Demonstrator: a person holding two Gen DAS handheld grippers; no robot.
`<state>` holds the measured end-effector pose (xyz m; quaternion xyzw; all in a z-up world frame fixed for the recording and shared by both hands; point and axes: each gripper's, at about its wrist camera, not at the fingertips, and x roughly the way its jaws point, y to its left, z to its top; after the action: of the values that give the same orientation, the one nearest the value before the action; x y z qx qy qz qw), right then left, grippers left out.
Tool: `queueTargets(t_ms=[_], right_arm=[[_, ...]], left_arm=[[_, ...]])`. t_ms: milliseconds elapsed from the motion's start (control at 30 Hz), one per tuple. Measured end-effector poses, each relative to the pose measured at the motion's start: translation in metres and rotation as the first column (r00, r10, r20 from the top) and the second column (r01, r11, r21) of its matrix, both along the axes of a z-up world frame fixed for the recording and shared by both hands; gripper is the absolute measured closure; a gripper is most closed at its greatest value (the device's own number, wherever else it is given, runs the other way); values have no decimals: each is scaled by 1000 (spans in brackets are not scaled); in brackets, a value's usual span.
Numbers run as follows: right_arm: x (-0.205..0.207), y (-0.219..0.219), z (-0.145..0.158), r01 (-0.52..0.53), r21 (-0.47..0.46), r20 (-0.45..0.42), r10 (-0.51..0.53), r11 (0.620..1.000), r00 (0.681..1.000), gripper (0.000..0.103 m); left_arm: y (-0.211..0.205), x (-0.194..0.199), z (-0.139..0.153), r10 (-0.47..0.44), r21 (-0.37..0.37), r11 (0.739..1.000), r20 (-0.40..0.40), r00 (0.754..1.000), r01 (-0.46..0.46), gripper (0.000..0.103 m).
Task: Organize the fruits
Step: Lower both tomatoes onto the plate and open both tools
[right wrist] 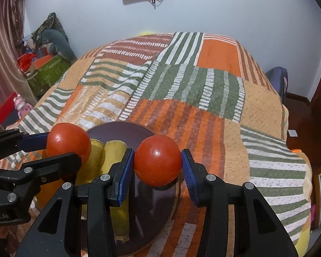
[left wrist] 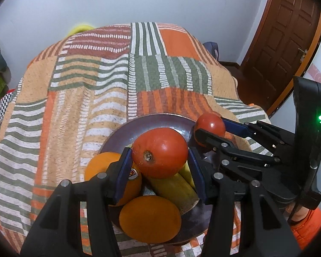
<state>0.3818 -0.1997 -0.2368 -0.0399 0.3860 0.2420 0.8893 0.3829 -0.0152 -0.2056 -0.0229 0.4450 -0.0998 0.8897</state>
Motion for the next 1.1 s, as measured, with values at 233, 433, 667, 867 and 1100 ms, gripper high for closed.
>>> queueTargets(t_ms=[233,433,667,867,1100], right_arm=[[1,8,-5,-24,-19,-22,24,1000,999,61],[3,6,-4,-21,-15,-42,20,1000,999,60],[-13,3,12,-16,-29,20,17,999,1000,45],[-33,-5,30,-6,-24,55,7,1000,998,45],[-66,-15,53,3,8,90,-4,1000,996,44]], left_arm=[[2,0,-4,9,1,1000,2,1000,-9,50],[4,-2,-4,20,12,1000,2,1000,-20,43],[10,-11,1,32,7,999,7,999,-32,39],[12,-32,15,31,23,999,31,999,-31,39],[21,-69,40,41,50,998,73,997,-44,38]])
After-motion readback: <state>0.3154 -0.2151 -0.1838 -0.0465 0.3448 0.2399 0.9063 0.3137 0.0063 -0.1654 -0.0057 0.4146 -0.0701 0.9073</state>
